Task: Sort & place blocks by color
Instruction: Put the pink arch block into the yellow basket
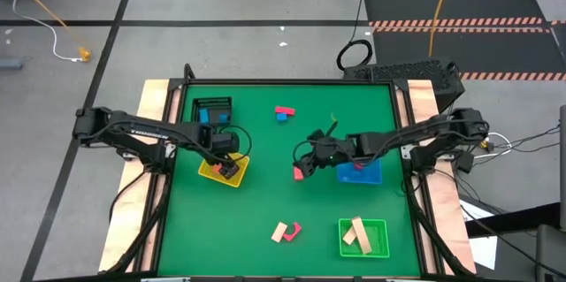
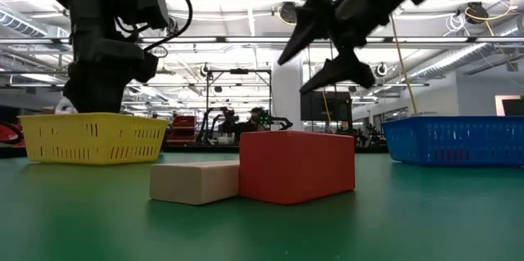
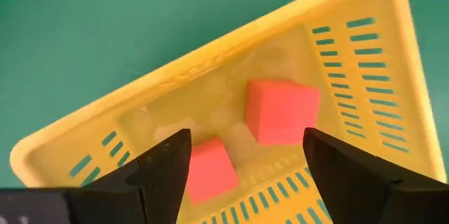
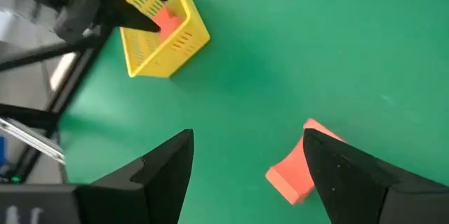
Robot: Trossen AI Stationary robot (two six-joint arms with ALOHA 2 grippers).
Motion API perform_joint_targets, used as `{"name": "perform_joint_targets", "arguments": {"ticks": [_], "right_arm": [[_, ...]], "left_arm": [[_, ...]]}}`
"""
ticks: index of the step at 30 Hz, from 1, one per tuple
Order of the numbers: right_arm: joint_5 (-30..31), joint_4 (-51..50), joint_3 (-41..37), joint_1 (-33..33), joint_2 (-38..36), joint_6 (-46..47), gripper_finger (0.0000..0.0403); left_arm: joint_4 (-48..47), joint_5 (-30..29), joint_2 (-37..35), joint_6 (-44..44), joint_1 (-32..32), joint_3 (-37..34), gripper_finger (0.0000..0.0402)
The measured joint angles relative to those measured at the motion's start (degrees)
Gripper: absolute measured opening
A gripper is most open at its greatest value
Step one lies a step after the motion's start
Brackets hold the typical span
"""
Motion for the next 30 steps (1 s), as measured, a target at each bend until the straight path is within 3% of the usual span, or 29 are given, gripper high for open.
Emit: {"name": "perform_joint_targets", "arguments": {"ticks": [8,18,25,30], "right_arm": [[0.39,-17.08,6.07,-1.30,0.54,1.92,0.0258],[-2.61,-10.94,6.66,0.49,9.77,9.70,0.0258],[-2.30,-11.54,9.58,1.59,15.62,7.16,0.0243],[2.46,-12.56,10.49,2.16,18.10,3.05,0.0227]], "left_arm": [[1.88,-2.59,-8.37,-0.46,0.04,0.02,0.0235],[7.07,-6.99,-20.15,-1.26,0.69,0.06,0.0207],[10.21,-7.78,-25.10,-1.29,1.09,0.05,0.0198],[10.81,-7.96,-26.66,-1.29,1.28,0.07,0.0199]]}}
